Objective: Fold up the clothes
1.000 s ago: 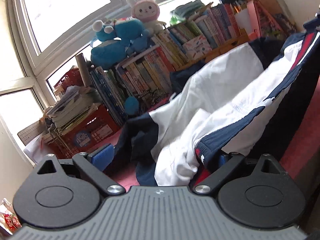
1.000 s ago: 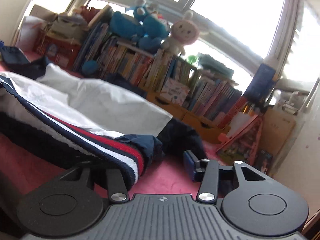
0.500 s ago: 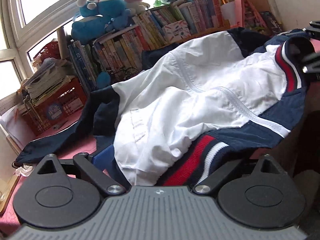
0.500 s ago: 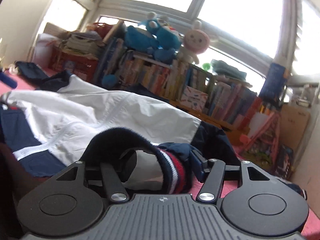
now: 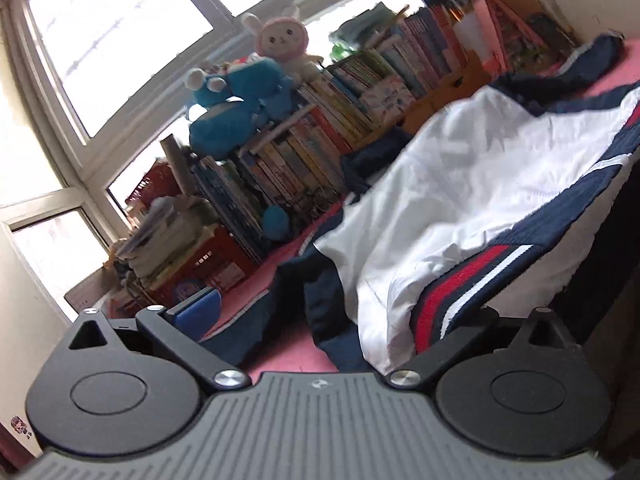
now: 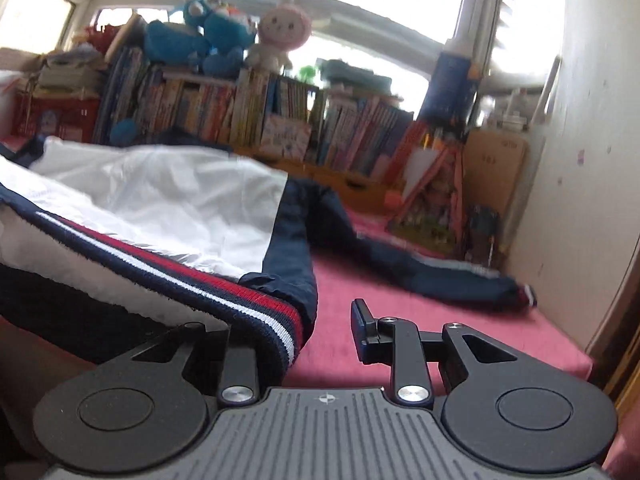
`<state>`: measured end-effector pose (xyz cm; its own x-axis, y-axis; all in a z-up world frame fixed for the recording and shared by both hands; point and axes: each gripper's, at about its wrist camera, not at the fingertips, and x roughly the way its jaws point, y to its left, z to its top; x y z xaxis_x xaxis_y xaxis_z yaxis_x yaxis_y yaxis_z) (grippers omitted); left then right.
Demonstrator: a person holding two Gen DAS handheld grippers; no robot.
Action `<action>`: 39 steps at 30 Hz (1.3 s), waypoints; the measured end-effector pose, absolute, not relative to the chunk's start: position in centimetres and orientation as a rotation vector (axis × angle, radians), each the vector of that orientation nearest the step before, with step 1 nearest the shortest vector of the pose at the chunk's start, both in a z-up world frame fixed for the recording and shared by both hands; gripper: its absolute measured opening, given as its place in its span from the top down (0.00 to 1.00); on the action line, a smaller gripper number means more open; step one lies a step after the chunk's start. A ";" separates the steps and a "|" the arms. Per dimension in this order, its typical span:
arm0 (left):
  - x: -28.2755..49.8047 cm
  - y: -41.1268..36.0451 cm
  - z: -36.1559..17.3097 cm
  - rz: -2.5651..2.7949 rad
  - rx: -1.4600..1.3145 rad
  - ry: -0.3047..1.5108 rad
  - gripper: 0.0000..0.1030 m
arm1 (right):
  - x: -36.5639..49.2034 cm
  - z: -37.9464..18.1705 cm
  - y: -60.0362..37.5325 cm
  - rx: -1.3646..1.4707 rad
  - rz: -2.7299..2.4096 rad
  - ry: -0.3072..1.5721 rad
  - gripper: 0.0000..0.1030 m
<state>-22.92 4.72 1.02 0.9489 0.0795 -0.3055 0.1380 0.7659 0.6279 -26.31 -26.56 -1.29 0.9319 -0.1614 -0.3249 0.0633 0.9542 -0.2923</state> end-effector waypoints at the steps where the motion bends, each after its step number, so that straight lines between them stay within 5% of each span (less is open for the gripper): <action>1: -23.0 4.5 -0.4 -0.034 0.768 0.354 0.00 | -26.5 -2.4 -26.8 -0.278 -0.119 0.404 0.70; 7: -24.0 3.4 -5.5 -0.038 1.064 0.393 0.00 | -27.1 -6.3 -23.8 -0.502 -0.112 0.389 0.68; 13: -23.9 6.9 0.8 -0.267 0.541 0.503 0.02 | -25.1 -2.0 -30.9 -0.016 0.179 0.605 0.66; 17: -23.0 11.3 4.1 -0.454 0.071 0.530 0.01 | -24.0 0.2 -35.9 0.232 0.334 0.709 0.47; 18: -22.7 12.0 4.3 -0.466 0.022 0.526 0.01 | -23.9 0.7 -36.6 0.261 0.374 0.724 0.36; 24: -20.7 15.9 5.1 -0.527 -0.258 0.501 0.00 | -25.3 2.2 -38.6 0.278 0.445 0.707 0.14; 30: -19.3 16.4 5.7 -0.396 -0.266 0.455 0.00 | -25.3 2.3 -40.4 0.404 0.306 0.655 0.14; 39: -10.4 7.3 2.8 -0.336 -0.125 0.441 0.00 | -14.2 4.3 -26.9 -0.051 0.462 0.396 0.16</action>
